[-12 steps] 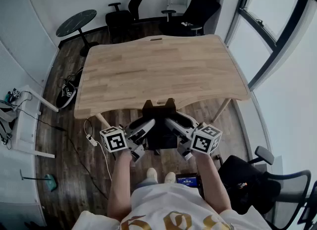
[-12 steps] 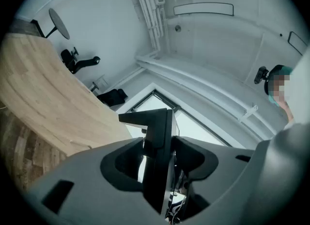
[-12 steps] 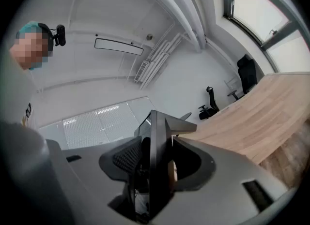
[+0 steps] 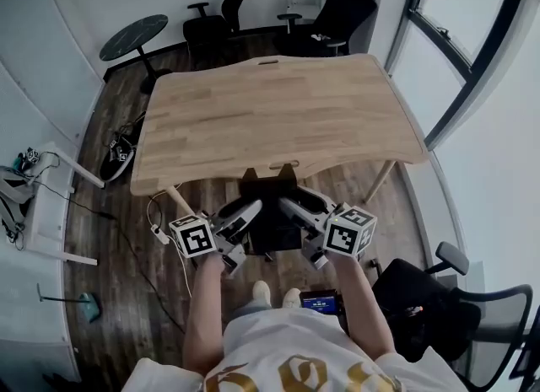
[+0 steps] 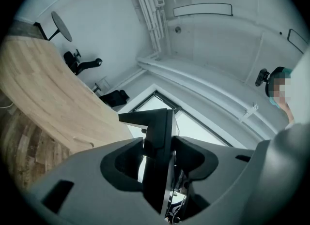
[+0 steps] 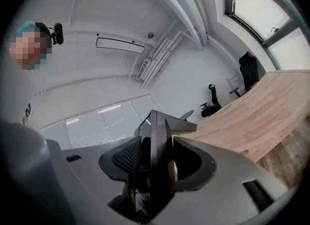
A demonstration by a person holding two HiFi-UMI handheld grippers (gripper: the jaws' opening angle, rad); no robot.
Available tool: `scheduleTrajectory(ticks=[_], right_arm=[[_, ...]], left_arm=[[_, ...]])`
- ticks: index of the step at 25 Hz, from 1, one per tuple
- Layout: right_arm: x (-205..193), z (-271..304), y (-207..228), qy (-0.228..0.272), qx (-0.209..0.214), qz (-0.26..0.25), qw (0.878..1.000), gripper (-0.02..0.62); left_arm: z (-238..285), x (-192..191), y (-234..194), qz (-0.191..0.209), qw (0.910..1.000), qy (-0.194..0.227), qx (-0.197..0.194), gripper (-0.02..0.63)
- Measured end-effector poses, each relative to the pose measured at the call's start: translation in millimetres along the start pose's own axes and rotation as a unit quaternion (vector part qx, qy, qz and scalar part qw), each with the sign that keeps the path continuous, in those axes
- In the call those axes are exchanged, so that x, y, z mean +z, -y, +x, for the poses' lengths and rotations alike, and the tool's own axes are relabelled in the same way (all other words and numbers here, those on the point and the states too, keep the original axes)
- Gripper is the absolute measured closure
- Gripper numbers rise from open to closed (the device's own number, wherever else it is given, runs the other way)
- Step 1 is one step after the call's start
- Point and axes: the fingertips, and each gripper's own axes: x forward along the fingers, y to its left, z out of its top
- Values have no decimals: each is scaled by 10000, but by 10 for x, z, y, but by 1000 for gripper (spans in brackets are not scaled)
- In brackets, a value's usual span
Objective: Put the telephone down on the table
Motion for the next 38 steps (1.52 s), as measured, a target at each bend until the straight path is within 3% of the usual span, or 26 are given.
scheduleTrajectory(ticks=[8, 17, 24, 38], right_arm=[[-47, -67, -39, -86, 0, -35, 10000, 400], [12, 117, 235, -148, -9, 76, 9999, 400], [143, 481, 760, -196, -137, 182, 9995, 400], [676, 1807, 1899, -202, -567, 448, 9972, 400]], left_arm=[[-34, -92, 42, 35, 10000, 65, -25, 404], [132, 32, -209, -5, 10000, 29, 8, 405], [459, 277, -731, -94, 9999, -70, -41, 404], [1107, 1364, -2101, -444, 9982, -366, -167, 404]])
